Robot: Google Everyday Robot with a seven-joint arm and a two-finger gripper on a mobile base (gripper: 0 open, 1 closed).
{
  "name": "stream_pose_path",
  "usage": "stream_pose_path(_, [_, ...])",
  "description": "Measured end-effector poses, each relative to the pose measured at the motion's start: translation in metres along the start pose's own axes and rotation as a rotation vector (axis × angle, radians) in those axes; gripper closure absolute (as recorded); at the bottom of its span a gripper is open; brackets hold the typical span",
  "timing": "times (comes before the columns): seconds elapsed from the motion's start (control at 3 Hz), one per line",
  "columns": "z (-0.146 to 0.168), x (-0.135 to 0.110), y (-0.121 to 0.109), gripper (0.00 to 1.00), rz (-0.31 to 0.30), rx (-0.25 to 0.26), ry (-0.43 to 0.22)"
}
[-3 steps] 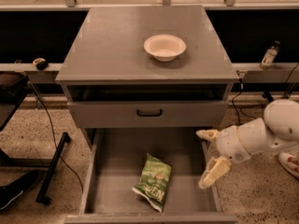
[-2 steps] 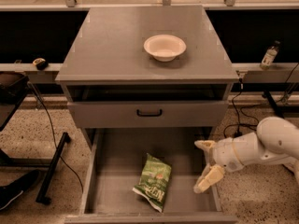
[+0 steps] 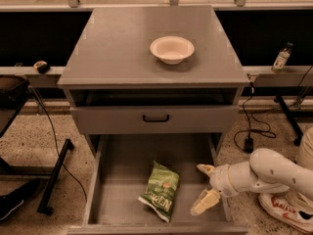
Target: Pick green jalapeno chip bag from middle drawer and place on counter
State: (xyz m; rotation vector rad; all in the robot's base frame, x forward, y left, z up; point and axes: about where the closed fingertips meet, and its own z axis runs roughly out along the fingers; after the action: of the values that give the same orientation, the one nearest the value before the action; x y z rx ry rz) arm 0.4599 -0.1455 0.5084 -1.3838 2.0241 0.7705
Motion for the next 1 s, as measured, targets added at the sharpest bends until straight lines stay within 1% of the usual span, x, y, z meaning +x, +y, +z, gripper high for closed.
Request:
stream_pose_path(0.33, [0.000, 0.000, 0.000, 0.00, 0.000, 0.000, 0.000])
stream_pose_path(0.67, [0.025, -0.008, -0.034, 0.00, -0.053, 0.068, 0.052])
stream_pose_path(1.0, [0.054, -0.008, -0.070, 0.00, -0.096, 0.166, 0.084])
